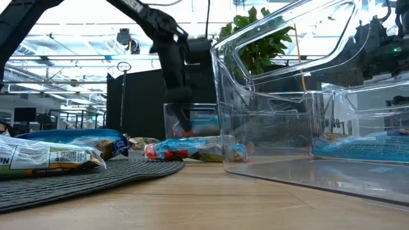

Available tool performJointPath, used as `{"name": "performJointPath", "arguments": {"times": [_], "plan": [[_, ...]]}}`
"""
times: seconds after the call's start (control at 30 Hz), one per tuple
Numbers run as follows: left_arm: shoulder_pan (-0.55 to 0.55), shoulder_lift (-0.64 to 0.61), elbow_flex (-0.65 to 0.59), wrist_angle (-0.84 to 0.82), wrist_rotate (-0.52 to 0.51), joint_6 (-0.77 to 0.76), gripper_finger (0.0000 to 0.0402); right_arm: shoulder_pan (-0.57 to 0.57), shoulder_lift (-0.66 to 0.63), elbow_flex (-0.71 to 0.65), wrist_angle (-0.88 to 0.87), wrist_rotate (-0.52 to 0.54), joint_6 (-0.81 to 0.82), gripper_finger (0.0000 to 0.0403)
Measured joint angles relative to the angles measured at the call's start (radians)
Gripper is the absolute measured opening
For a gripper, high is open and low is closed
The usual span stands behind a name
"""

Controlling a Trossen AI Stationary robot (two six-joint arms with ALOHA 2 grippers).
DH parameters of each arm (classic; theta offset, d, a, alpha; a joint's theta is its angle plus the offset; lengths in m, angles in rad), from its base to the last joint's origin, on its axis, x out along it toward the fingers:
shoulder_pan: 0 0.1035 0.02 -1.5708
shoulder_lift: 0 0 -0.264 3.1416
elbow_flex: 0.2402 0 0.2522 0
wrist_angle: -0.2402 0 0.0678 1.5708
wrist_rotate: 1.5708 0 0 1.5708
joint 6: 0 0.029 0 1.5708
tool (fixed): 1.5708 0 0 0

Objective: Pick and place Granola Bars by type
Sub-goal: Put the red granola bar into the top transparent bin

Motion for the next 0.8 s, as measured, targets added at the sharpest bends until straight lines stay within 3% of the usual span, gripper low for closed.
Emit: {"name": "performJointPath", "arguments": {"times": [0.23, 0.43, 0.8], "plan": [[0.0, 0.003, -0.002, -0.016, -0.049, 0.007, 0.0029, 0.0, 0.0, 0.0, 0.0, 0.0, 0.0, 0.0224], [0.001, 0.003, -0.002, -0.019, -0.04, 0.018, 0.0008, 0.0, 0.0, 0.0, 0.0, 0.0, 0.0, 0.0224], [0.001, 0.002, -0.001, -0.016, -0.048, 0.011, 0.0065, 0.0, 0.0, 0.0, 0.0, 0.0, 0.0, 0.0224]]}}
